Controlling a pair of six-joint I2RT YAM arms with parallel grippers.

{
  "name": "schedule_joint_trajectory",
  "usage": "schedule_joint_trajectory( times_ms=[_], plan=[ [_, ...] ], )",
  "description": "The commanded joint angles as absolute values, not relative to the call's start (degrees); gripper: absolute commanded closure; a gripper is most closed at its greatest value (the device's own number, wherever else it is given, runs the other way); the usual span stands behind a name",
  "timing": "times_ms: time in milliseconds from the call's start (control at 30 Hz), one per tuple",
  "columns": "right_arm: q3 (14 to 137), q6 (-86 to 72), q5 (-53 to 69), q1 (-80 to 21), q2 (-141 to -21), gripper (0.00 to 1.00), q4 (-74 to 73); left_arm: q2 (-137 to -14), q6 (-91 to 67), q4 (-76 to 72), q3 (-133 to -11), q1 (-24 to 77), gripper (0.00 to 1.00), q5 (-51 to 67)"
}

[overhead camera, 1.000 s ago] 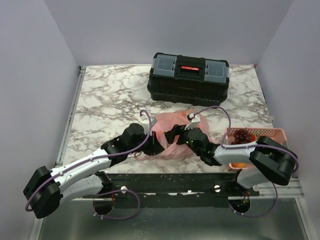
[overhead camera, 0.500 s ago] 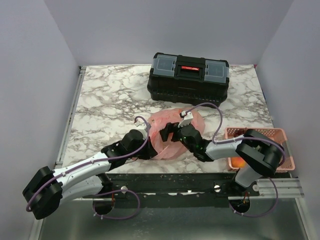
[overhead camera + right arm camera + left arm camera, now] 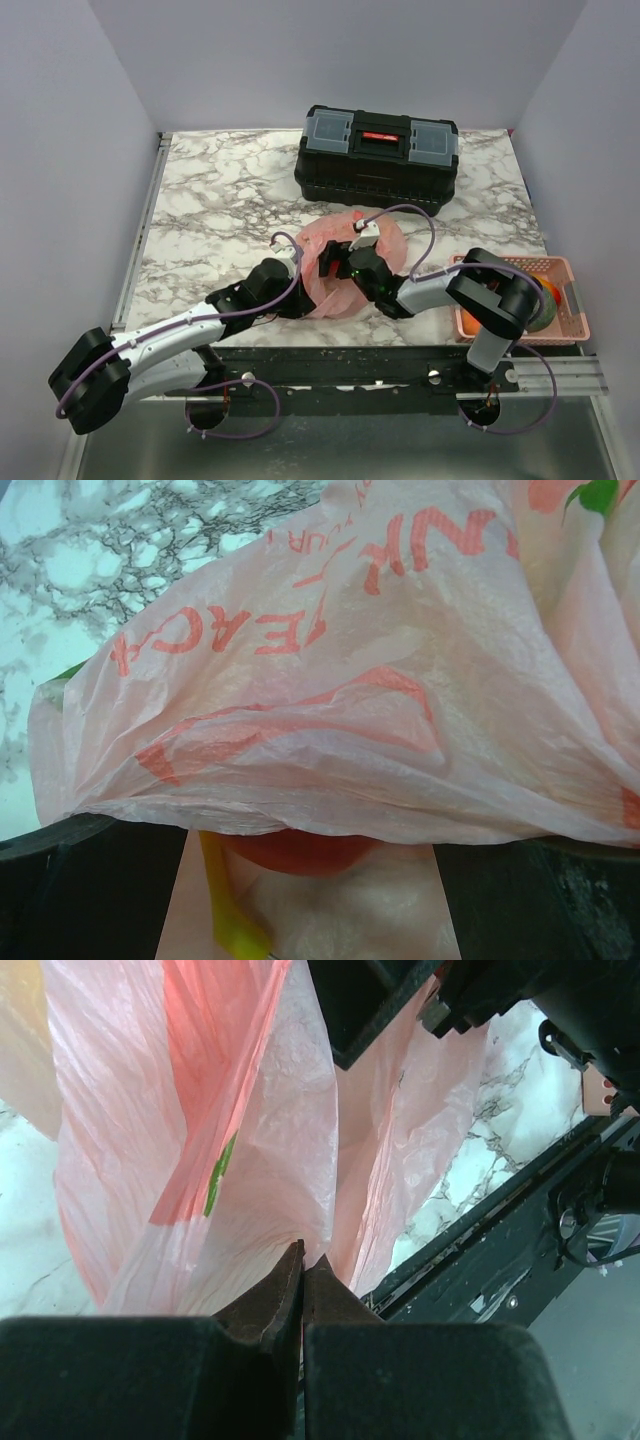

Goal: Take the fake fruits out of the plastic bag
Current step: Take out the fake fruit from the plastic bag.

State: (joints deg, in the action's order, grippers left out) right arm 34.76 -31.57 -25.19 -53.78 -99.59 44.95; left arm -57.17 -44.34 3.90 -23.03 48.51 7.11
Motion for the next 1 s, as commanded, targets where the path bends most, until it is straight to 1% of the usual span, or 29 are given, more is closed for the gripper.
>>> schedule_joint_trajectory(
  times_ms=[0, 100, 267, 367, 400, 567, 667, 767, 800, 967],
  plan=[
    [36.3, -32.2, -27.8, -53.8, -101.4, 0.04, 47.9, -58.1, -44.3, 3.1, -24.6, 48.7, 1.00, 8.0],
    [37.0, -31.2, -26.8, -53.8, -102.4, 0.07, 48.6, -58.3, -44.2, 2.9, -24.7, 48.7, 1.00, 8.1],
    [36.9, -29.8, -26.2, -53.8, -101.8, 0.22, 48.3, -58.6, -44.3, 3.4, -25.0, 48.7, 1.00, 8.3],
    [34.0, -28.8, -25.9, -53.8, -99.2, 0.39, 50.5, -58.6, -44.4, 3.0, -24.6, 48.7, 1.00, 8.0],
    [33.5, -28.5, -26.0, -53.8, -98.1, 0.43, 50.4, -58.8, -44.2, 3.2, -24.6, 48.7, 1.00, 7.8],
    [30.6, -28.7, -26.2, -53.9, -90.2, 0.68, 44.0, -58.9, -43.7, 4.4, -26.0, 48.7, 1.00, 7.1],
    [26.1, -28.8, -25.5, -53.8, -85.8, 0.76, 43.7, -59.6, -42.5, 5.1, -27.2, 48.7, 1.00, 6.3],
    [24.6, -29.5, -25.1, -53.8, -80.8, 0.80, 37.8, -60.5, -41.6, 5.8, -28.6, 48.7, 1.00, 5.7],
    [24.4, -29.4, -24.0, -53.9, -79.0, 0.83, 35.9, -60.8, -41.4, 5.7, -28.9, 48.7, 1.00, 5.6],
    [22.1, -28.0, -12.1, -53.8, -70.7, 0.88, 30.9, -62.9, -41.0, 5.8, -30.1, 48.6, 1.00, 6.1]
  ],
)
